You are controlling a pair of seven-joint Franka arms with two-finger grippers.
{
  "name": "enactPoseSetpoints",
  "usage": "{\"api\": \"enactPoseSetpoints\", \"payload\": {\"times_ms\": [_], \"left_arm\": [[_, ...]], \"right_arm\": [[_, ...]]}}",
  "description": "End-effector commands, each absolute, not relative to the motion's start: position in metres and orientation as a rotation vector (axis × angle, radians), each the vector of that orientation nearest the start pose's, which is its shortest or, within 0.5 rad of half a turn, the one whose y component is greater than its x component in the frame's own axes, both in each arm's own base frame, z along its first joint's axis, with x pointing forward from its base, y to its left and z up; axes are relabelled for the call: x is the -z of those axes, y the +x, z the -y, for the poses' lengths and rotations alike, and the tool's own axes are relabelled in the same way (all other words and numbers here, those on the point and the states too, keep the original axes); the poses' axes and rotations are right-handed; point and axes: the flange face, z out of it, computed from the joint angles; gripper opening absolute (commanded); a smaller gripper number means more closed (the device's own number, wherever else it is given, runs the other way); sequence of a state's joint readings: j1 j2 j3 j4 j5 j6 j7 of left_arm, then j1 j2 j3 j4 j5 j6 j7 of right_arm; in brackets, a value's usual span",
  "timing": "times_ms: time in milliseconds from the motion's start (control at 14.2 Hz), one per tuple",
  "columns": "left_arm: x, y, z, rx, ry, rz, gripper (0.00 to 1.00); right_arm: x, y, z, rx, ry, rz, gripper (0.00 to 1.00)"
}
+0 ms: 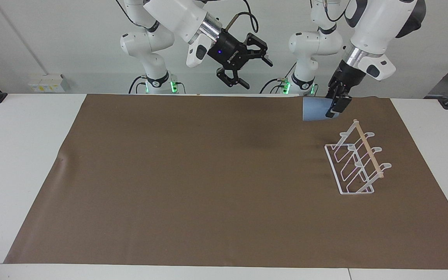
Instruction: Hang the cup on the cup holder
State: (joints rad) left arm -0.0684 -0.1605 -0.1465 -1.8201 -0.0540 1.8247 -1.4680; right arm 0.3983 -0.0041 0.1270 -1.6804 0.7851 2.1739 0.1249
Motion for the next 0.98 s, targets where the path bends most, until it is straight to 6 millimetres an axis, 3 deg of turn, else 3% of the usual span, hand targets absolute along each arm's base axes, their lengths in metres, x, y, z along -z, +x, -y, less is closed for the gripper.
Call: {"api": "enactPoseSetpoints", "payload": {"times_ms": [0, 211, 421, 632, 912], "left_arm": [[-0.619, 0.522, 0.103, 0.374, -2.694, 1.735, 0.0], [-0.622, 0.531, 0.074, 0.531, -2.701, 1.538, 0.0], [-0.615, 0.544, 0.047, 0.704, -2.675, 1.512, 0.0], [-0.585, 0.569, 0.041, 0.805, -2.623, 1.326, 0.0], [-0.564, 0.581, 0.035, 0.835, -2.59, 1.2, 0.0]], "right_arm": [[-0.644, 0.517, -0.308, 0.363, -2.371, 0.215, 1.0], [-0.637, 0.528, -0.292, 0.465, -2.503, 0.33, 1.0], [-0.633, 0.542, -0.265, 0.544, -2.599, 0.425, 1.0], [-0.628, 0.557, -0.23, 0.598, -2.706, 0.556, 1.0], [-0.624, 0.565, -0.198, 0.532, -2.821, 0.574, 1.0]]}}
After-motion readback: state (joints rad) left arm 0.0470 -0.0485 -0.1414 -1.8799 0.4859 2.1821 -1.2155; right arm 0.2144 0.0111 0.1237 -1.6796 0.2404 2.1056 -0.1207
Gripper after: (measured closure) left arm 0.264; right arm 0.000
